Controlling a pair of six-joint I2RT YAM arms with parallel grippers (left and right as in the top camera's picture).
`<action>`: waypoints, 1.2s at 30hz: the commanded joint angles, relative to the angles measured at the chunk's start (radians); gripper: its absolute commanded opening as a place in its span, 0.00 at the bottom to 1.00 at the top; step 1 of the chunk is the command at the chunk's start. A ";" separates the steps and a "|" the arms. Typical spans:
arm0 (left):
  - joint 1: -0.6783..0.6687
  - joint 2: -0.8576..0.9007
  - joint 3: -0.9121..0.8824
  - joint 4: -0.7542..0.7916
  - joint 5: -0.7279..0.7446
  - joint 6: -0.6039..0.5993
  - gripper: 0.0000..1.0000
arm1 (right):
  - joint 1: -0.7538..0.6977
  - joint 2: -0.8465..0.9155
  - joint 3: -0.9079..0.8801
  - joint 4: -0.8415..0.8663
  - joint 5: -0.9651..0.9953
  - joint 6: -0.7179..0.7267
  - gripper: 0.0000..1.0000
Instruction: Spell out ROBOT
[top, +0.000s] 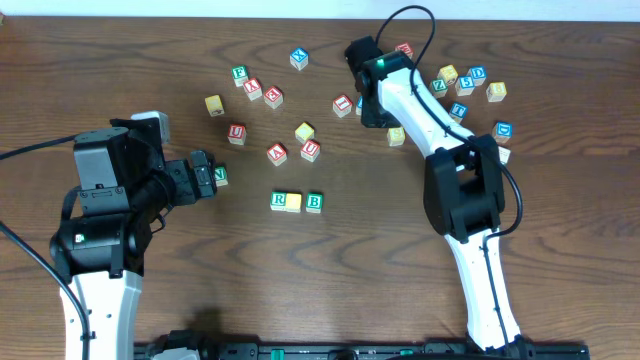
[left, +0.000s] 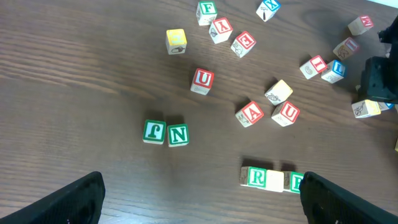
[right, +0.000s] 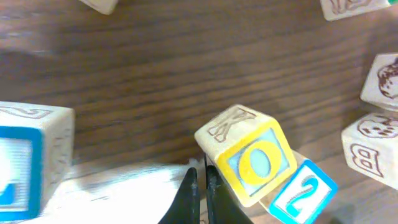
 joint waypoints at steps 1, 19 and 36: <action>0.004 -0.003 0.022 0.000 0.012 0.014 0.98 | -0.002 -0.045 0.005 -0.005 0.025 0.032 0.01; 0.004 -0.003 0.022 0.000 0.012 0.014 0.98 | 0.058 -0.244 0.006 0.119 0.025 -0.040 0.11; 0.004 -0.003 0.022 0.000 0.012 0.014 0.98 | -0.074 -0.275 0.006 -0.153 -0.271 -0.292 0.54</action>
